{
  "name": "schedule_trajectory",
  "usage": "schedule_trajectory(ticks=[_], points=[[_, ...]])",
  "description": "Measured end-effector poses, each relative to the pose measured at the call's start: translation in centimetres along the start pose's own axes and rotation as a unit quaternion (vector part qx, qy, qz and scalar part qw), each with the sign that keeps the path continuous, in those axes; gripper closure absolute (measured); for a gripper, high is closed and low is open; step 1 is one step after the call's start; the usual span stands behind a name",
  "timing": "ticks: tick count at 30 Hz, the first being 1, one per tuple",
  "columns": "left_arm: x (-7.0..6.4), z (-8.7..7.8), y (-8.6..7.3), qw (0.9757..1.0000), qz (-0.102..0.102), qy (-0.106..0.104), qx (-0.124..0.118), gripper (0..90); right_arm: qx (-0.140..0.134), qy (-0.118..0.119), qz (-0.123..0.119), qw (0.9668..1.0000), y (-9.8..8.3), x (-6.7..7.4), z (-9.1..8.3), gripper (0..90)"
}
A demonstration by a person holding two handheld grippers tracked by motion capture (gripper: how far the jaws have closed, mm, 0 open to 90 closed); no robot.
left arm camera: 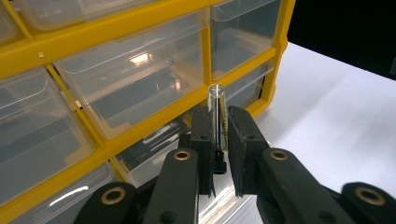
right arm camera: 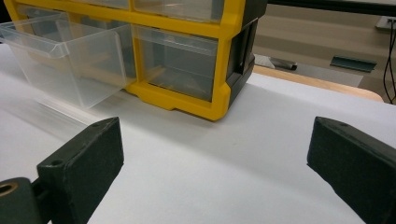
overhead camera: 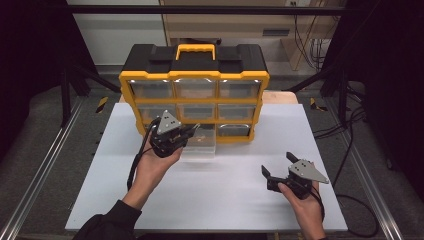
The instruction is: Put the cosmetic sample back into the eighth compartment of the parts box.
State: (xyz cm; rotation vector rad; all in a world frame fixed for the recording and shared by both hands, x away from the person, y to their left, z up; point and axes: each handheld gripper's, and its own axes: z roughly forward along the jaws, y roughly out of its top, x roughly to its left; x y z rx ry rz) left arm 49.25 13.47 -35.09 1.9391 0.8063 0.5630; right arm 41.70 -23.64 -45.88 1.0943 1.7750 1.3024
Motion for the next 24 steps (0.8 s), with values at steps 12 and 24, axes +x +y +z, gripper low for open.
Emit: schedule_trajectory(ticks=[12,24], points=[[0.2,0.6,-0.4,0.9999,-0.003,0.004,0.01,80.8,0.002,0.0,-0.001,1.0,0.0,0.0,0.0,4.1],[0.2,1.3,-0.9,0.9997,-0.007,0.004,0.024,80.8,0.003,0.001,0.001,1.0,0.0,0.0,0.0,4.1]])
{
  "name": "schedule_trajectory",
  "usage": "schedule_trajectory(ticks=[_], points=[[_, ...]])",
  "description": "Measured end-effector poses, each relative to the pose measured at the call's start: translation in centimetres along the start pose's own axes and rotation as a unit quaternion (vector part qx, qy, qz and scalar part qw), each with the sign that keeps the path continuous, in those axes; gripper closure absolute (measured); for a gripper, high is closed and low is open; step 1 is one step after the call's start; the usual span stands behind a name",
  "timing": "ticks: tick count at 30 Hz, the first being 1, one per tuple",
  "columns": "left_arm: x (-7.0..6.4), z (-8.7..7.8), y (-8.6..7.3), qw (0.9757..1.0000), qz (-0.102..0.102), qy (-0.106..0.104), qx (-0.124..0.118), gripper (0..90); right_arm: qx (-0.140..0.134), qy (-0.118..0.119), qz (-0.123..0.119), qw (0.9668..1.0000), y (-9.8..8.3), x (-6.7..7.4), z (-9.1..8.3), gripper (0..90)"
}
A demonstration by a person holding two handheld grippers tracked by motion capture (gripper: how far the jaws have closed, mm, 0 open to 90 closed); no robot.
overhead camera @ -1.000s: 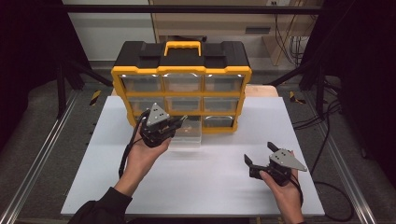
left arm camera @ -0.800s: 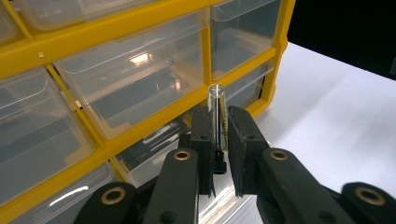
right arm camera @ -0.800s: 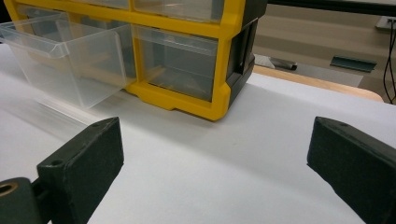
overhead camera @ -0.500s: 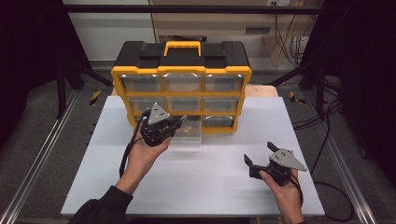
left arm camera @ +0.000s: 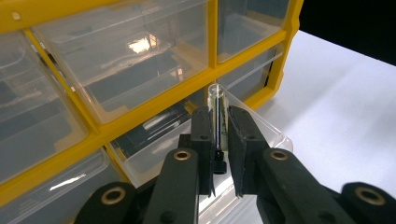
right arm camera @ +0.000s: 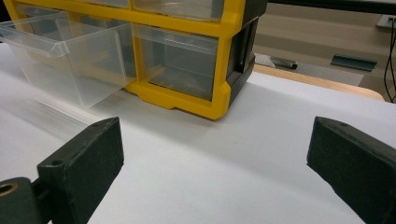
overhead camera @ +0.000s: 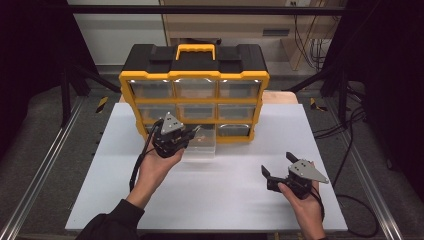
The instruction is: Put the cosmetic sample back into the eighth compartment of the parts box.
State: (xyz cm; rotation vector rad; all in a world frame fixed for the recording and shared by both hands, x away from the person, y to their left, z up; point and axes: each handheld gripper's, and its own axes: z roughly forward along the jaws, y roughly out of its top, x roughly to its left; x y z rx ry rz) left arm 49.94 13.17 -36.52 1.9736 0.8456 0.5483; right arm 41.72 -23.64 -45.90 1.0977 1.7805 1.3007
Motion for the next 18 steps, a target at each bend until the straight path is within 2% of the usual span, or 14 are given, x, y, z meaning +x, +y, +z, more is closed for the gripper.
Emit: schedule_trajectory(ticks=[18], points=[[0.4,1.7,-1.5,0.9996,-0.021,0.004,0.018,80.8,0.0,0.002,0.0,1.0,0.0,0.1,0.0,4.0]])
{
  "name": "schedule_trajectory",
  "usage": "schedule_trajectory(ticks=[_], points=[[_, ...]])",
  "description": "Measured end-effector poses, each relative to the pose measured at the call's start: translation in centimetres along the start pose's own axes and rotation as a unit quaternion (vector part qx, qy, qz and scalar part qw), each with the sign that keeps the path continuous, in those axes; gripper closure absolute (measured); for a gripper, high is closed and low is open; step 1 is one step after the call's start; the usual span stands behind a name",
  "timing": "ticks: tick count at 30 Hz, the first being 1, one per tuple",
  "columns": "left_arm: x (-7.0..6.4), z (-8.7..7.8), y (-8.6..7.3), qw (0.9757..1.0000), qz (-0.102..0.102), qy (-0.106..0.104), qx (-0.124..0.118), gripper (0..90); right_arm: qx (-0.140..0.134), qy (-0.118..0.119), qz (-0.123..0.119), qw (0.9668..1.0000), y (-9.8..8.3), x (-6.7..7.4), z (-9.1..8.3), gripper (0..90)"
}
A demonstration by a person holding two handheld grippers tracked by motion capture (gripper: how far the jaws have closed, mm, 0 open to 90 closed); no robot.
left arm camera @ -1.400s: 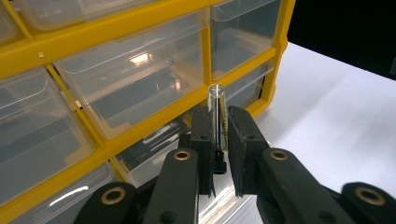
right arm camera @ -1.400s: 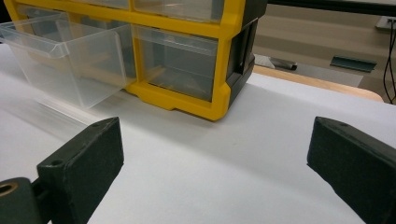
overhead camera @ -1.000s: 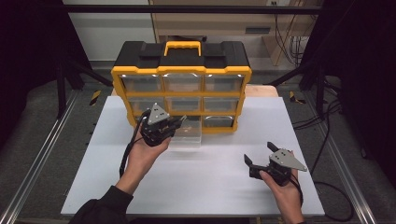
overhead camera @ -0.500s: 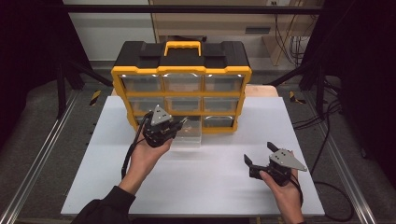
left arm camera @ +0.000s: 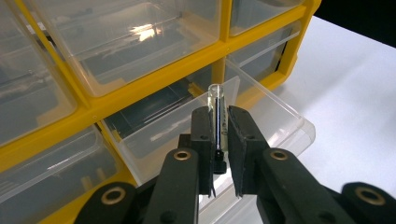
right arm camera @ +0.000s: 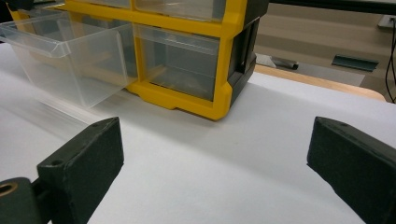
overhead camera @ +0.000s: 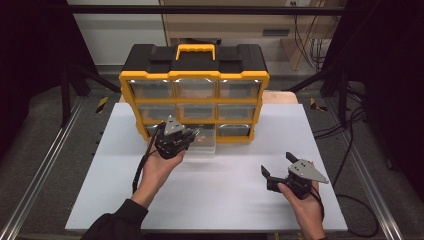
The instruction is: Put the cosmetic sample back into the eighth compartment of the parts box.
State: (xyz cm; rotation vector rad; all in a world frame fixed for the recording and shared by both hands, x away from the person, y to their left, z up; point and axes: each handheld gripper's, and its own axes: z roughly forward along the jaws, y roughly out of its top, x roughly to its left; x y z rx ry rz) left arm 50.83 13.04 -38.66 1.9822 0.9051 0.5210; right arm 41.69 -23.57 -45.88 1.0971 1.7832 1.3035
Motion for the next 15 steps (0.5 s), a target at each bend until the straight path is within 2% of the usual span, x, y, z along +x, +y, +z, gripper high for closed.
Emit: schedule_trajectory(ticks=[2,4,6,8,11,15], points=[[-0.1,0.1,0.0,1.0,0.001,-0.001,-0.002,80.8,-0.001,-0.001,0.0,1.0,0.0,0.0,0.0,4.0],[-0.1,0.3,0.0,0.9999,-0.001,-0.003,-0.014,78.5,0.0,-0.001,-0.001,1.0,0.0,-0.1,0.0,4.0],[-0.2,0.1,-0.1,0.9997,0.001,0.007,-0.024,66.2,0.0,-0.001,0.0,1.0,0.0,-0.1,0.0,4.0],[-0.3,-0.3,-0.3,0.9991,0.001,0.006,-0.042,62.0,-0.001,-0.001,0.0,1.0,0.0,-0.1,0.0,4.0],[-0.6,-1.1,-0.5,0.9978,0.014,0.018,-0.063,52.3,0.0,-0.001,0.0,1.0,0.0,-0.1,0.0,4.0],[-0.7,-2.2,-0.7,0.9966,0.016,0.022,-0.078,40.2,-0.001,-0.001,-0.002,1.0,0.0,0.0,0.1,3.9]])
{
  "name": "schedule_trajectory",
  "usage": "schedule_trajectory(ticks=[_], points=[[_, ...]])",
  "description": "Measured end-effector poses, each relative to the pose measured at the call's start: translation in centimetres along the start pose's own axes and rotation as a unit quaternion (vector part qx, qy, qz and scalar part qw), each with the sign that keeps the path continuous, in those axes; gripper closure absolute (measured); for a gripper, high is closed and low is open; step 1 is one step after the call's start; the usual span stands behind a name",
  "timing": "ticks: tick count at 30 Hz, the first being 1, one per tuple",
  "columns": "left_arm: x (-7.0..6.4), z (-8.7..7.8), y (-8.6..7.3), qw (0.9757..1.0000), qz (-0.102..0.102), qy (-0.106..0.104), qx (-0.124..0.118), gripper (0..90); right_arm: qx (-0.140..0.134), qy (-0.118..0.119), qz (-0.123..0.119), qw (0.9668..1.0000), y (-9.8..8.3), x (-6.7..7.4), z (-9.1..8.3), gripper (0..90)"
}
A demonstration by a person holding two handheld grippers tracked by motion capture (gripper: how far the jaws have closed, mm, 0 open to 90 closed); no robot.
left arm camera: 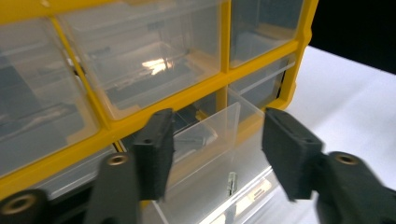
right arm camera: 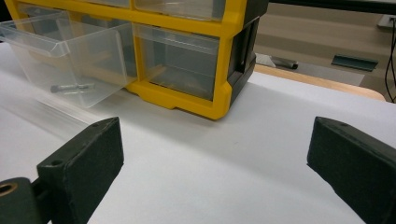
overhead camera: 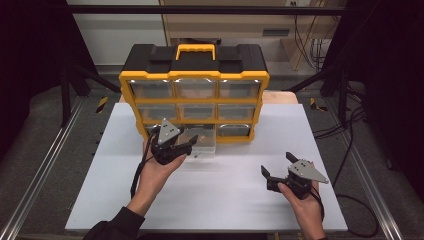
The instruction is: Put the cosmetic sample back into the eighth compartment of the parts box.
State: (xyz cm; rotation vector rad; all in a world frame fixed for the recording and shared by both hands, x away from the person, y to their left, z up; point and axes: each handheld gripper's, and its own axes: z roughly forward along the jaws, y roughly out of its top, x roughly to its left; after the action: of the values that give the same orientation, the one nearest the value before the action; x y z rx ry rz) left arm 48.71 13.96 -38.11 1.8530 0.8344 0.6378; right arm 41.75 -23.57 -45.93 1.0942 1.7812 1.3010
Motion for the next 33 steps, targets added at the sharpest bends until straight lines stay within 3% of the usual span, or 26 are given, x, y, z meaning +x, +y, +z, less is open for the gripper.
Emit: schedule_trajectory(ticks=[12,21,33], points=[[-0.2,-1.5,-0.6,0.9995,-0.001,0.004,-0.032,13.0,0.001,0.0,0.0,1.0,0.0,0.0,0.0,3.8],[-0.6,-2.8,-1.4,0.9985,0.0,0.003,-0.055,7.8,0.002,0.0,-0.001,1.0,0.0,0.1,0.0,3.8],[-0.7,-3.5,-2.7,0.9979,0.0,0.001,-0.064,5.0,0.002,0.004,-0.002,1.0,0.0,0.5,0.2,3.8]])
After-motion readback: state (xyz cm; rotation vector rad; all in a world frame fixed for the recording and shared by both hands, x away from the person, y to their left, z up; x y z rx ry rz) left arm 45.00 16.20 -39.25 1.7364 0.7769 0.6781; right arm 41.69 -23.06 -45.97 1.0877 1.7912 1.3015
